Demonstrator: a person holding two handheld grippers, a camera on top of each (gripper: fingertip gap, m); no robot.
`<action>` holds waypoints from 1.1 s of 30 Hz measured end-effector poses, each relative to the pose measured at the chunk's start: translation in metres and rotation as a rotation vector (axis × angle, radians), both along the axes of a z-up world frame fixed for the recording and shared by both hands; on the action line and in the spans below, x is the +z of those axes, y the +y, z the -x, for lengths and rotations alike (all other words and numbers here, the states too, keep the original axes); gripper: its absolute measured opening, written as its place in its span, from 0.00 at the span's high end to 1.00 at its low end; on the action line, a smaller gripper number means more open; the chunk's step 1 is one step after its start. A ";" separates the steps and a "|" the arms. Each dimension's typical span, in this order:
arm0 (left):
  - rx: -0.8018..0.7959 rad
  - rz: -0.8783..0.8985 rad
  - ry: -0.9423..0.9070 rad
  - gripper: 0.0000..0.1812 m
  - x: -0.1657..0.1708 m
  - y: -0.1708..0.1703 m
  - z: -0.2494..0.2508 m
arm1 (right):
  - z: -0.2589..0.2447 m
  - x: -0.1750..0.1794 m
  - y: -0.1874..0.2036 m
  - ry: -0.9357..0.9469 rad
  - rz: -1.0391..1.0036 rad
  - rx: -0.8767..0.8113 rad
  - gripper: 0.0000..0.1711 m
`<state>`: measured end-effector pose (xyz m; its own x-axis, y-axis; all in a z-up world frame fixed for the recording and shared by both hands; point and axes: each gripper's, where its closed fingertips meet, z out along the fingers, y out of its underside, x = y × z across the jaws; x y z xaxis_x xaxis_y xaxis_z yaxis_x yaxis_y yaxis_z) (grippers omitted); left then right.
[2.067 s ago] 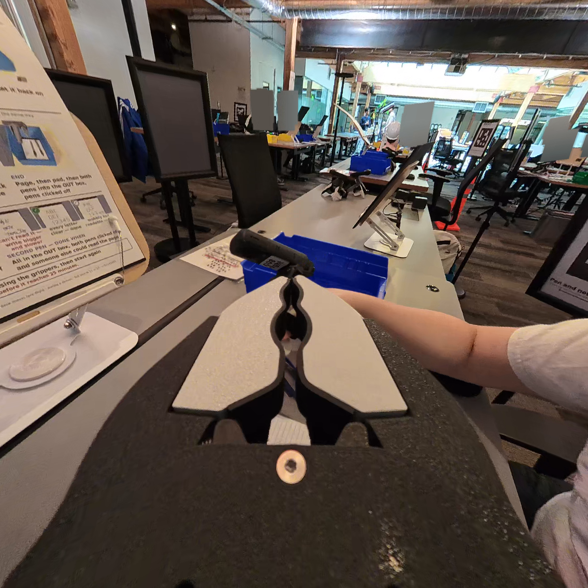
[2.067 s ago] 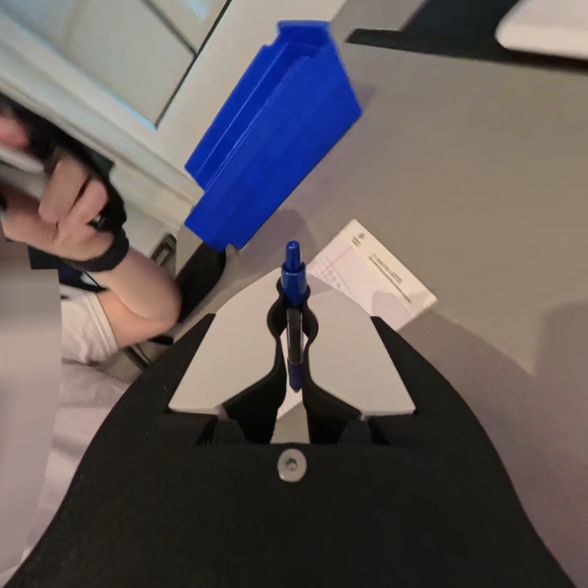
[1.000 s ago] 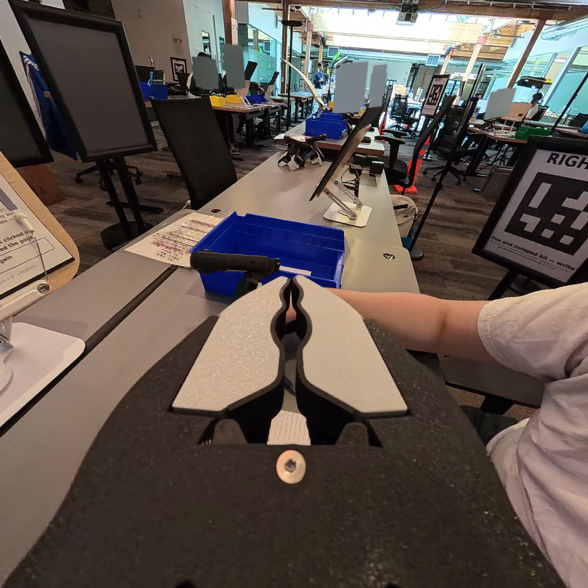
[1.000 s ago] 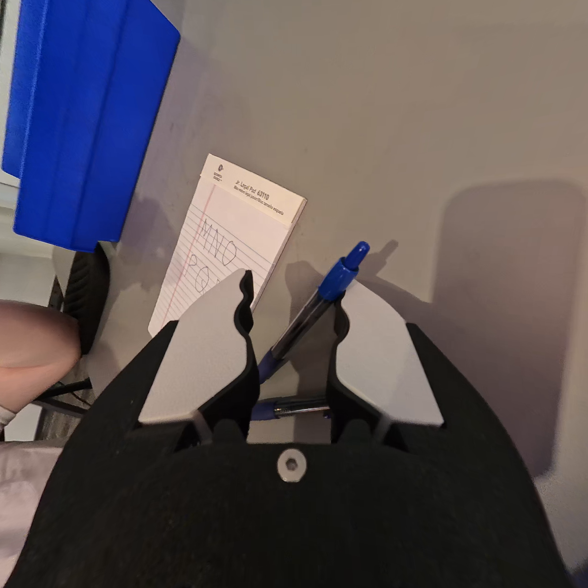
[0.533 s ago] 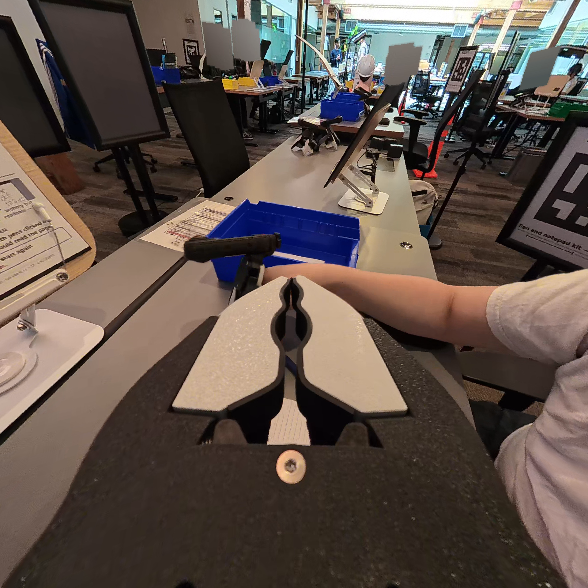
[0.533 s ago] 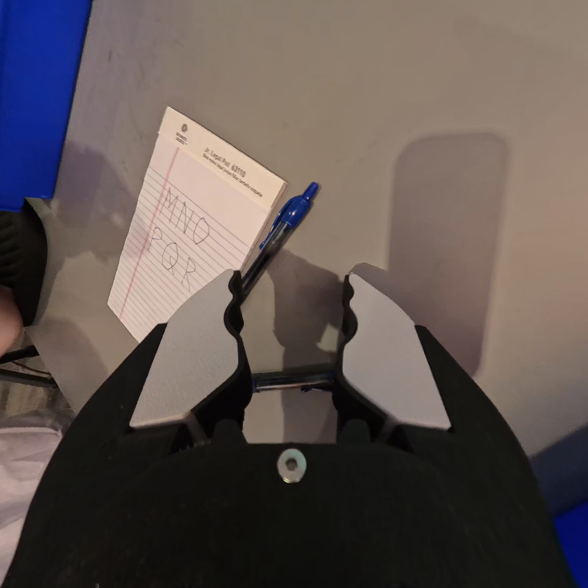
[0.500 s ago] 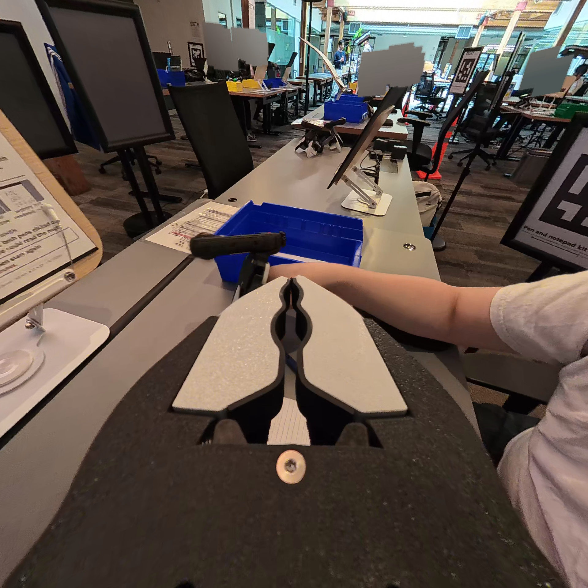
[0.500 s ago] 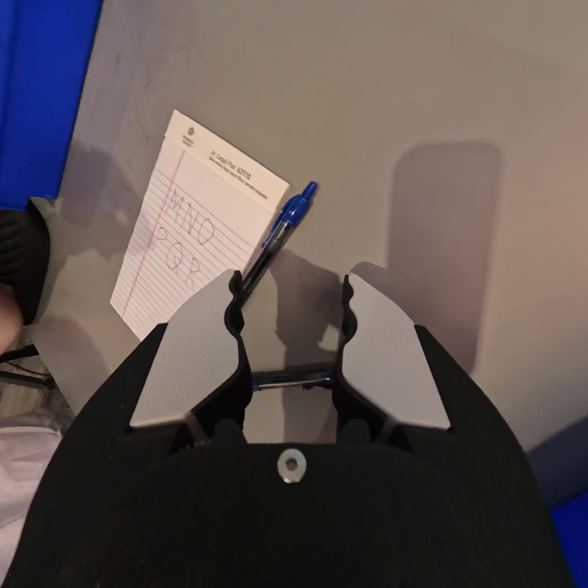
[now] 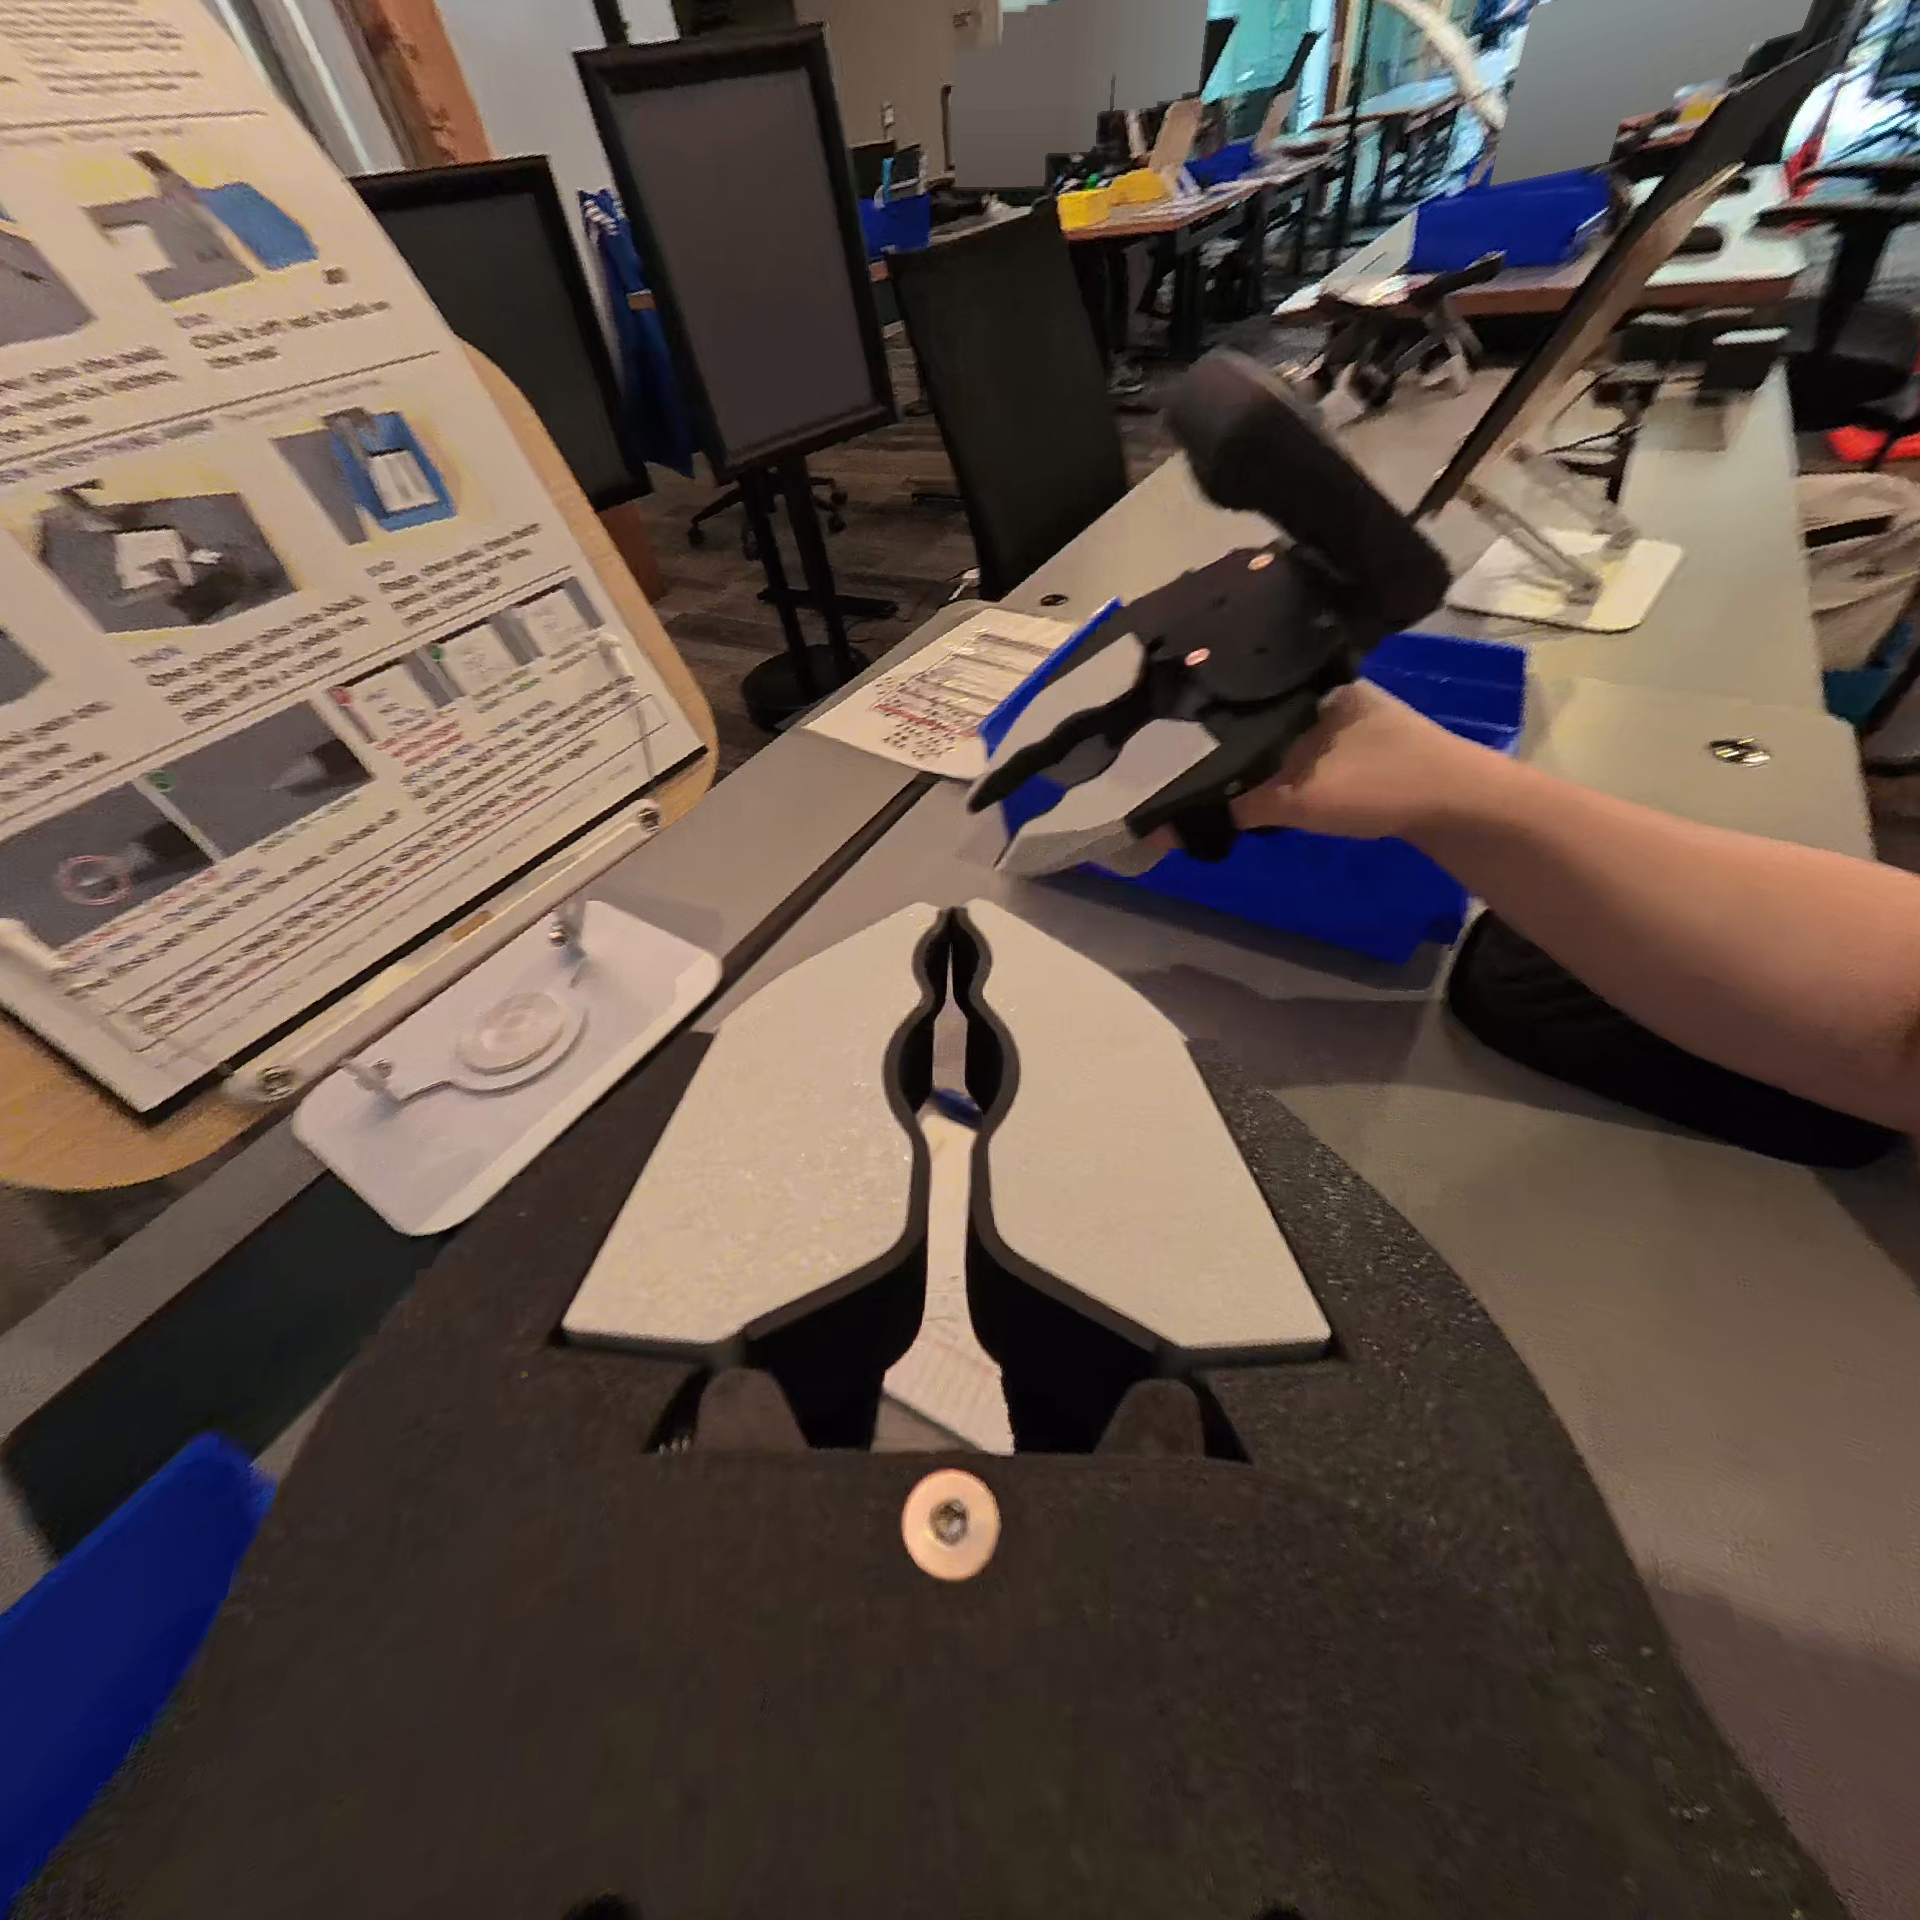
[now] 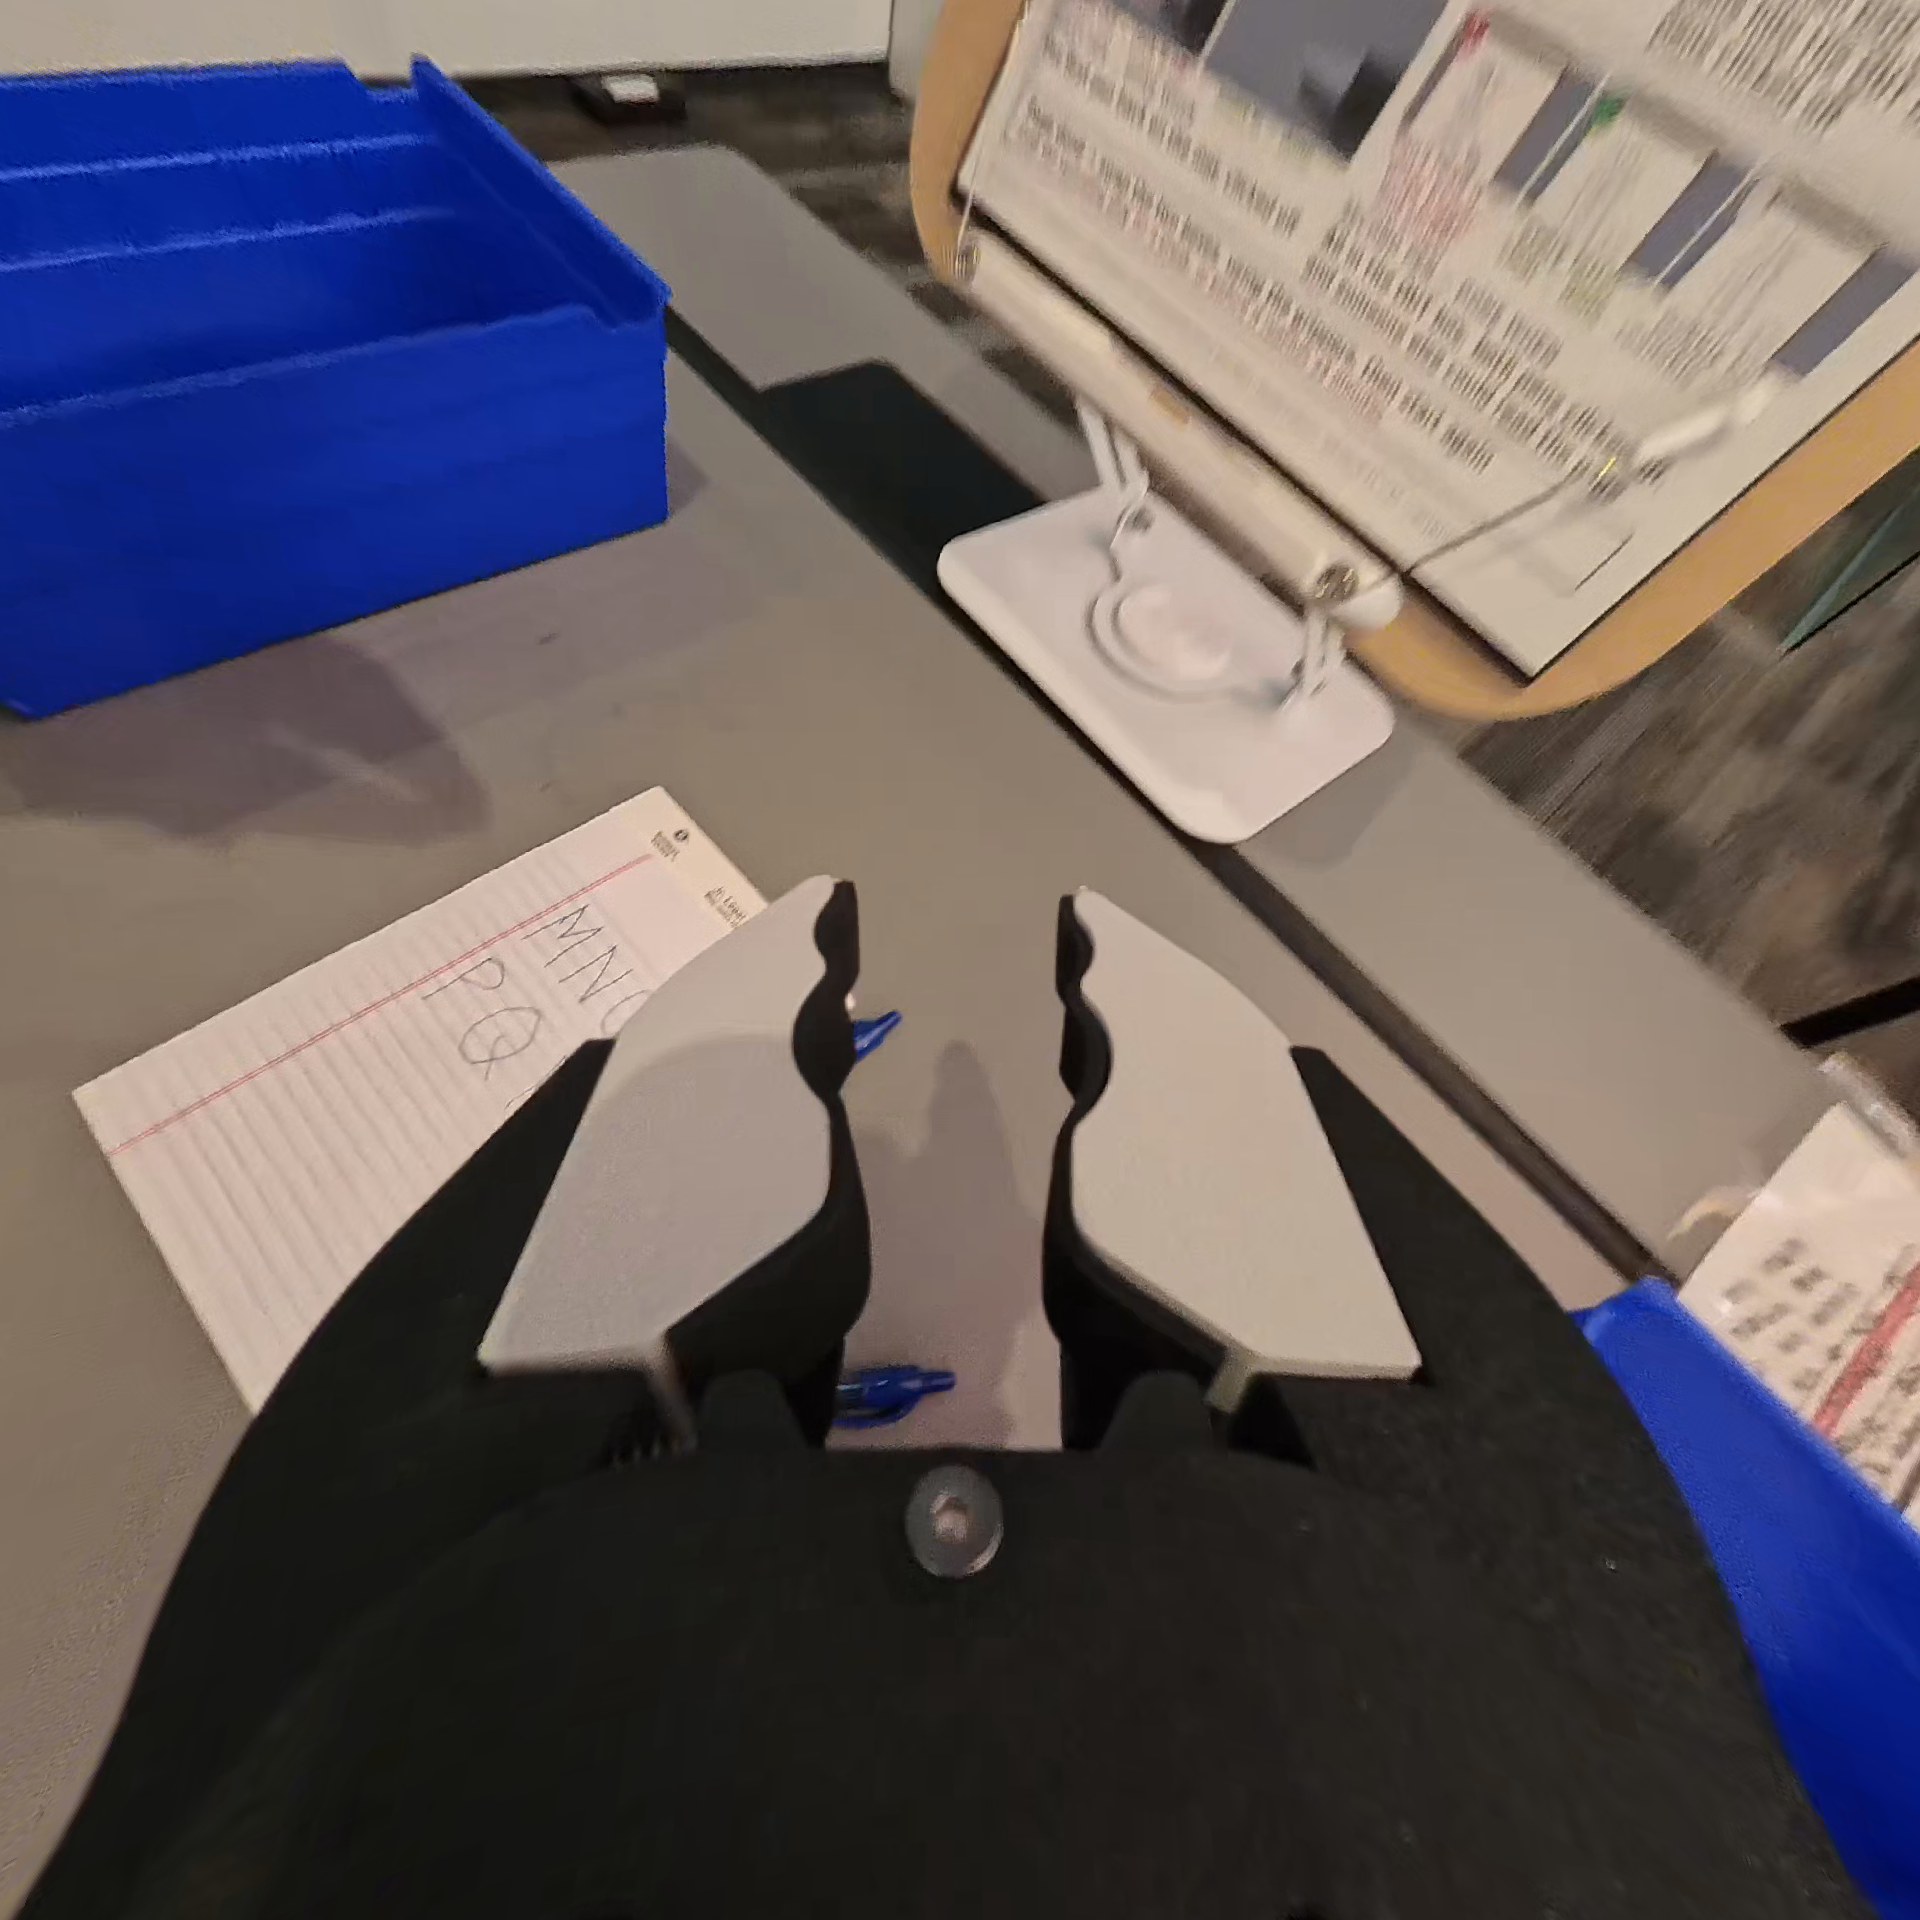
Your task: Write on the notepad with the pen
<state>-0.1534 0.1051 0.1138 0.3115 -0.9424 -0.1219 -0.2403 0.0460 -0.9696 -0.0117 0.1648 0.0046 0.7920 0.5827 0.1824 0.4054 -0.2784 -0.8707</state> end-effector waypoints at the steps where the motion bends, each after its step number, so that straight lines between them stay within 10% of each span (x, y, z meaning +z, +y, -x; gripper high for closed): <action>1: 0.040 -0.025 0.019 1.00 0.000 0.006 0.005 | 0.001 0.006 -0.001 0.003 -0.034 0.014 0.81; 9: 0.085 -0.043 0.035 1.00 0.000 0.018 0.017 | 0.004 0.055 -0.015 0.129 -0.369 0.113 0.94; 33: 0.022 -0.018 -0.143 1.00 0.030 0.007 0.029 | 0.003 0.055 -0.018 0.150 -0.372 0.123 1.00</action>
<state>-0.1826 0.1121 0.1440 0.3470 -0.9334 -0.0919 -0.1012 0.0601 -0.9930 -0.0146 0.1470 0.0591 0.7542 0.5911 0.2859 0.2767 0.1087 -0.9548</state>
